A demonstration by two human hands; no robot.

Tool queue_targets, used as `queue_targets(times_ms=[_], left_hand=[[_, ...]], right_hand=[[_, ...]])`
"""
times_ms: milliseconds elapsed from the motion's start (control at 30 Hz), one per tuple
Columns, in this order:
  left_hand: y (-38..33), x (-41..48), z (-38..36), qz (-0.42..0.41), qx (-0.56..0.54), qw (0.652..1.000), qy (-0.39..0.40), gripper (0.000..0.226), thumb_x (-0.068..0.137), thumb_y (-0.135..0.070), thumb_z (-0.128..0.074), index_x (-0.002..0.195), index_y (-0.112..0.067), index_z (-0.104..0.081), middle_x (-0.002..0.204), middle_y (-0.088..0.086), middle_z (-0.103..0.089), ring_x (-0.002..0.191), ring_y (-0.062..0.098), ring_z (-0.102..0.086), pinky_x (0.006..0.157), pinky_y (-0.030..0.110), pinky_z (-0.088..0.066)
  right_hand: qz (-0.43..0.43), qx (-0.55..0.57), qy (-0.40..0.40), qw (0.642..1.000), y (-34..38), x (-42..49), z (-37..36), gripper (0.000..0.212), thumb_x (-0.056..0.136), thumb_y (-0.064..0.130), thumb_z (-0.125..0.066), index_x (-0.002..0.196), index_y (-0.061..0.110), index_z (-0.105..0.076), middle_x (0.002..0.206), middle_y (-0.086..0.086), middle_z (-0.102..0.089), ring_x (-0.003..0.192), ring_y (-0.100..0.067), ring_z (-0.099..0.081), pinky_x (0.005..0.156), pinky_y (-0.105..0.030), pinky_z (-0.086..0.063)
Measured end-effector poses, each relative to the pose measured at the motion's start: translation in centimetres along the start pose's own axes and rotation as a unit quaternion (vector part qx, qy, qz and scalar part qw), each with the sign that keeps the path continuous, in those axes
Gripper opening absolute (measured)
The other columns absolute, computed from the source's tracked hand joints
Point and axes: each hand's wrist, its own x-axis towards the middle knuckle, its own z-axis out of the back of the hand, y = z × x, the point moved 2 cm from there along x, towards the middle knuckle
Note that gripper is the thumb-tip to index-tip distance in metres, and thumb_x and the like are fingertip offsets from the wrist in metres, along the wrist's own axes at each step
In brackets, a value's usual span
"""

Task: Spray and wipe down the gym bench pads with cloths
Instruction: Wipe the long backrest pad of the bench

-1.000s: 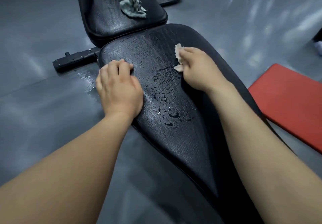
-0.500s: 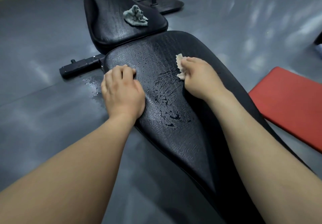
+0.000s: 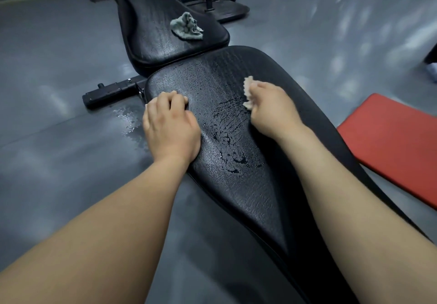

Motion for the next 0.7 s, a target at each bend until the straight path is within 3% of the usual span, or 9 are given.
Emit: queue_targets(times_ms=[100, 233, 333, 400, 500, 600, 700], left_hand=[[-0.2, 0.0, 0.0, 0.004, 0.004, 1.0, 0.006, 0.027, 0.09, -0.021, -0.049, 0.111, -0.016, -0.065, 0.128, 0.009, -0.057, 0.125, 0.033, -0.045, 0.116, 0.048, -0.026], [-0.3, 0.3, 0.2, 0.015, 0.011, 1.0, 0.018, 0.028, 0.089, -0.023, -0.048, 0.11, -0.018, -0.065, 0.122, 0.007, -0.057, 0.122, 0.031, -0.045, 0.115, 0.048, -0.031], [-0.3, 0.6, 0.1, 0.019, 0.018, 0.999, 0.03, 0.025, 0.09, -0.022, -0.049, 0.109, -0.018, -0.064, 0.12, 0.006, -0.057, 0.124, 0.029, -0.043, 0.115, 0.048, -0.032], [-0.3, 0.7, 0.1, 0.02, 0.025, 0.999, 0.039, 0.025, 0.09, -0.021, -0.049, 0.11, -0.017, -0.064, 0.121, 0.007, -0.058, 0.126, 0.03, -0.043, 0.116, 0.048, -0.03], [-1.1, 0.7, 0.5, 0.029, 0.028, 0.997, 0.069, 0.029, 0.092, -0.018, -0.047, 0.116, -0.015, -0.063, 0.127, 0.01, -0.056, 0.131, 0.031, -0.042, 0.119, 0.049, -0.025], [-1.8, 0.3, 0.9, 0.064, 0.015, 0.994, 0.089, 0.037, 0.096, -0.017, -0.041, 0.129, -0.016, -0.058, 0.144, 0.007, -0.05, 0.146, 0.026, -0.031, 0.125, 0.047, -0.012], [-2.0, -0.6, 0.3, 0.062, 0.014, 0.996, 0.067, 0.038, 0.1, -0.021, -0.038, 0.134, -0.017, -0.055, 0.157, 0.002, -0.042, 0.154, 0.02, -0.021, 0.127, 0.045, -0.006]], right_hand=[[0.024, 0.032, -0.001, 0.999, -0.4, 0.2, 0.1, 0.028, 0.088, 0.011, -0.046, 0.109, 0.012, -0.064, 0.13, -0.008, -0.062, 0.12, -0.037, -0.054, 0.096, -0.04, -0.05], [-0.097, 0.005, -0.007, 0.995, -5.8, -0.3, 1.1, 0.021, 0.082, 0.013, -0.04, 0.095, 0.017, -0.056, 0.115, -0.015, -0.063, 0.107, -0.039, -0.057, 0.077, -0.037, -0.042], [-0.144, -0.007, -0.017, 0.989, -7.1, -1.1, 1.4, 0.018, 0.089, 0.006, -0.044, 0.099, 0.011, -0.057, 0.114, -0.018, -0.062, 0.106, -0.04, -0.056, 0.073, -0.033, -0.033], [-0.129, -0.01, -0.024, 0.991, -5.5, -1.4, 1.2, 0.019, 0.088, 0.006, -0.046, 0.102, 0.011, -0.058, 0.116, -0.015, -0.063, 0.11, -0.038, -0.055, 0.076, -0.035, -0.037], [-0.051, -0.003, -0.016, 0.999, -1.9, -2.0, 0.5, 0.029, 0.086, 0.011, -0.049, 0.112, 0.011, -0.062, 0.129, -0.011, -0.062, 0.119, -0.038, -0.053, 0.091, -0.036, -0.045], [0.028, 0.04, 0.011, 0.999, 0.9, -2.5, -0.1, 0.028, 0.087, 0.009, -0.047, 0.11, 0.015, -0.061, 0.136, -0.007, -0.059, 0.122, -0.037, -0.051, 0.098, -0.038, -0.045], [-0.001, 0.043, 0.004, 0.999, -1.1, -2.1, 0.2, 0.033, 0.087, 0.014, -0.045, 0.113, 0.016, -0.065, 0.137, -0.007, -0.059, 0.125, -0.036, -0.052, 0.1, -0.041, -0.048]])
